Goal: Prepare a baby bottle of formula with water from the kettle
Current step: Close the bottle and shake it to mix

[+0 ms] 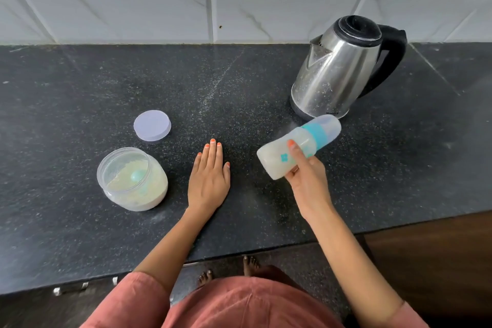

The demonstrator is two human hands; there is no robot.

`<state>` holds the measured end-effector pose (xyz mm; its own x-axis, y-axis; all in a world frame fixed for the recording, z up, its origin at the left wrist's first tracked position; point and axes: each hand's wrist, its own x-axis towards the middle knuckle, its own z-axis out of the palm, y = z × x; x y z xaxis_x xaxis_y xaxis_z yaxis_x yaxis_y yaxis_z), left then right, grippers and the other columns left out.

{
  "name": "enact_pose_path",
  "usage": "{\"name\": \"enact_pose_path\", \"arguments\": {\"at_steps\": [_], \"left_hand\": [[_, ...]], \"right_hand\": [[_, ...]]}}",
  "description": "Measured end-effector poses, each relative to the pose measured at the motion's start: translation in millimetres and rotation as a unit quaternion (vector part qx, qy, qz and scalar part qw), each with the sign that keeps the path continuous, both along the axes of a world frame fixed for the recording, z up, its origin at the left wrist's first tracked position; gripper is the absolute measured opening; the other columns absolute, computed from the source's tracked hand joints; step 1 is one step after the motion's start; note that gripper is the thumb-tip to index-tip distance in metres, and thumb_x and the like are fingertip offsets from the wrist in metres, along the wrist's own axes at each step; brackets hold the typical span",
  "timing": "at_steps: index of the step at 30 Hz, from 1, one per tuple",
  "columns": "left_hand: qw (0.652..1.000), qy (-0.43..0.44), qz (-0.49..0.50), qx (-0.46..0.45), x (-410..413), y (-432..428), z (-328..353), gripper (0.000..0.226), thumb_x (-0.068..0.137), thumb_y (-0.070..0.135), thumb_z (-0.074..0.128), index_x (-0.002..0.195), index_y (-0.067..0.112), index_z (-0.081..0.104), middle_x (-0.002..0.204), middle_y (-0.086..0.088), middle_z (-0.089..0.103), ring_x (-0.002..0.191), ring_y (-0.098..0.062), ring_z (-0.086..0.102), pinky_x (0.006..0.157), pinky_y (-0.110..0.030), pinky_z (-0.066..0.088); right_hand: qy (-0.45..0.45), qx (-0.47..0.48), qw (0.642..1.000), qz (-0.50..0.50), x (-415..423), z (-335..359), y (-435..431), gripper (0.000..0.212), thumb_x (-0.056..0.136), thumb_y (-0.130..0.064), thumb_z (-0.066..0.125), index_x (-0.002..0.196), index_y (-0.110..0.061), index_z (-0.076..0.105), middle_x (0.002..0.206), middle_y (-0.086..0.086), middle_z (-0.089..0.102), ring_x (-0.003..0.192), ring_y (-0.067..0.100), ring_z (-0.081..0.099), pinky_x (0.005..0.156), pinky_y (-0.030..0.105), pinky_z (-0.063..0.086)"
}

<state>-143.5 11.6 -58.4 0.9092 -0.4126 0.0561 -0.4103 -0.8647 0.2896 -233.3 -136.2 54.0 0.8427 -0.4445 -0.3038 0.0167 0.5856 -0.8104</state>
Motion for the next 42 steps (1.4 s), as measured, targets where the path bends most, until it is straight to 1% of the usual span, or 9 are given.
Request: {"name": "enact_pose_path", "arguments": {"at_steps": [5,11,17,22,24,28,34,39,42], "left_hand": [[1.000,0.002,-0.001,0.006,1,1,-1,0.053,0.101,0.030,0.022,0.147,0.007,0.009,0.157,-0.009,0.005,0.145,-0.020,0.004,0.116,-0.031,-0.001],[1.000,0.001,-0.001,0.002,1,0,0,0.053,0.101,0.030,0.022,0.147,0.007,0.010,0.157,-0.009,0.006,0.145,-0.020,0.005,0.116,-0.032,0.000],[1.000,-0.003,0.002,0.009,1,0,-1,0.053,0.101,0.030,0.022,0.147,0.008,0.009,0.157,-0.009,0.006,0.145,-0.020,0.005,0.116,-0.031,0.000],[1.000,-0.001,0.001,0.007,0,0,-1,0.053,0.101,0.030,0.020,0.147,0.007,0.008,0.157,-0.008,0.005,0.145,-0.020,0.004,0.116,-0.031,-0.001],[1.000,-0.003,0.002,0.010,0,0,-1,0.053,0.101,0.030,0.021,0.147,0.008,0.008,0.157,-0.008,0.005,0.145,-0.020,0.004,0.116,-0.031,-0.001],[1.000,-0.002,0.001,0.011,1,0,-1,0.054,0.101,0.029,0.022,0.147,0.007,0.009,0.157,-0.010,0.006,0.145,-0.021,0.006,0.116,-0.032,0.000],[1.000,-0.004,0.002,0.006,1,0,-2,0.053,0.101,0.030,0.021,0.147,0.007,0.009,0.157,-0.009,0.006,0.145,-0.020,0.005,0.116,-0.031,-0.001],[1.000,-0.004,-0.001,0.008,1,0,-2,0.053,0.101,0.029,0.022,0.147,0.007,0.010,0.157,-0.009,0.007,0.145,-0.021,0.006,0.116,-0.032,0.000],[1.000,-0.001,0.000,-0.003,0,0,0,0.053,0.101,0.028,0.025,0.147,0.006,0.013,0.156,-0.010,0.010,0.145,-0.022,0.008,0.116,-0.033,0.002]], "right_hand": [[0.094,-0.212,0.950,0.210,-22,-7,12,0.022,0.064,-0.011,0.075,0.084,-0.019,0.070,0.077,-0.007,0.074,0.078,0.006,0.068,0.069,0.021,0.056],[0.007,0.008,1.000,-0.011,-1,-3,-4,0.020,0.073,-0.019,0.065,0.093,-0.019,0.063,0.082,-0.010,0.073,0.081,0.004,0.068,0.073,0.023,0.056],[0.079,-0.214,0.952,0.204,-21,-6,4,0.020,0.060,-0.015,0.077,0.078,-0.022,0.071,0.079,-0.008,0.074,0.078,0.006,0.067,0.067,0.019,0.055],[-0.002,0.020,1.000,0.004,-3,-1,-4,0.026,0.068,-0.023,0.066,0.094,-0.019,0.063,0.084,-0.009,0.074,0.083,0.005,0.068,0.072,0.023,0.057],[0.011,-0.007,1.000,0.012,-4,-4,4,0.026,0.071,-0.023,0.064,0.096,-0.020,0.062,0.087,-0.008,0.072,0.084,0.005,0.067,0.075,0.023,0.056],[0.070,-0.181,0.961,0.197,-26,-8,22,0.020,0.062,-0.015,0.075,0.081,-0.021,0.070,0.081,-0.005,0.074,0.080,0.007,0.068,0.068,0.020,0.054],[0.016,0.032,0.999,0.003,-3,-1,3,0.018,0.073,-0.019,0.064,0.091,-0.016,0.063,0.078,-0.008,0.074,0.077,0.005,0.068,0.067,0.022,0.057],[0.080,-0.134,0.971,0.181,-22,-3,13,0.027,0.053,-0.025,0.073,0.079,-0.019,0.070,0.078,-0.004,0.074,0.076,0.009,0.069,0.067,0.023,0.057],[0.056,-0.112,0.980,0.155,-20,0,5,0.026,0.055,-0.024,0.072,0.080,-0.017,0.070,0.078,-0.004,0.074,0.076,0.008,0.069,0.067,0.023,0.057]]}}
